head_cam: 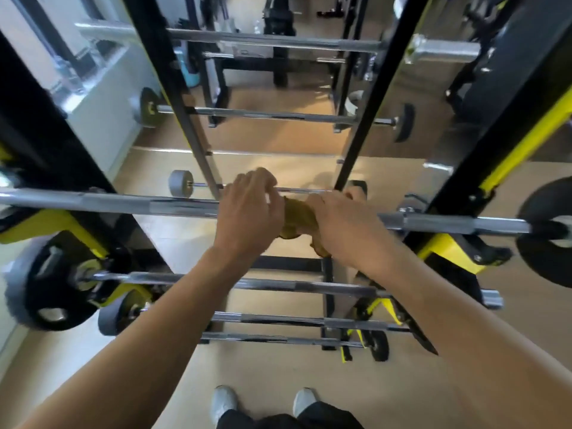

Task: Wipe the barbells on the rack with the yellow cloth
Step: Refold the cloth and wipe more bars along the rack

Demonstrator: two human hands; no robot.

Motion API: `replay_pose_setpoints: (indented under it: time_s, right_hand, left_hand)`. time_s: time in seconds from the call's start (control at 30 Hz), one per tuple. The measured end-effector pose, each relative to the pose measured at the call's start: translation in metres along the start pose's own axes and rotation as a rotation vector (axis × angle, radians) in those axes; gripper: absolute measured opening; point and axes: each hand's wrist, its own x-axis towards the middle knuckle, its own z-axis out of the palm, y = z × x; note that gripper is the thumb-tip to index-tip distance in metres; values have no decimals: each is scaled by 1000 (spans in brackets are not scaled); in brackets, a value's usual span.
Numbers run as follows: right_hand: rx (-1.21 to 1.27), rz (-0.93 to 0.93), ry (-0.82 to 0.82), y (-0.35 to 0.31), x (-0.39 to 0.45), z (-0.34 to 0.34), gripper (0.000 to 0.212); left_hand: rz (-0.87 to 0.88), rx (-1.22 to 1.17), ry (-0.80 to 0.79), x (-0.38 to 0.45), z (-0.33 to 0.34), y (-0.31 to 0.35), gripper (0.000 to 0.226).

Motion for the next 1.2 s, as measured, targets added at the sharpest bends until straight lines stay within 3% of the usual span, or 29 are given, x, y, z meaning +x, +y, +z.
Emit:
replay_pose_setpoints:
  time_s: [0.13,0.3,0.33,0.47,0.6,0.7,0.87,1.0,1.1,1.2]
  right_hand:
    - [5,150,-2,81,-55,0,44]
    - [-91,243,-99,145,-102,-1,54]
    - [-123,247,-97,145,-103,0,56]
    - [-157,142,-67,119,-68,4,57]
    - [91,12,-53,86,-32,6,41]
    - [130,-73,22,59,-10,7,27]
    - [138,-76,47,83,-32,15,42]
    - [70,144,-44,153,-82,15,47]
    - [-63,145,-101,152,-83,13,41]
    - [26,64,-96,116,-53,5,27]
  left_hand:
    - [240,419,-219,2,36,57,36]
    - [225,568,-336,-2,39,72,27]
    - [238,590,-322,-4,43,75,27]
    - [22,446,-114,2,55,79,47]
    - [-27,457,-110,3,63,75,47]
    - [-98,501,-145,5,62,74,38]
    - [16,452,-52,1,62,65,49]
    - [55,437,38,-2,67,66,49]
    - [24,441,110,-5,74,69,46]
    - [13,465,117,-1,79,69,45]
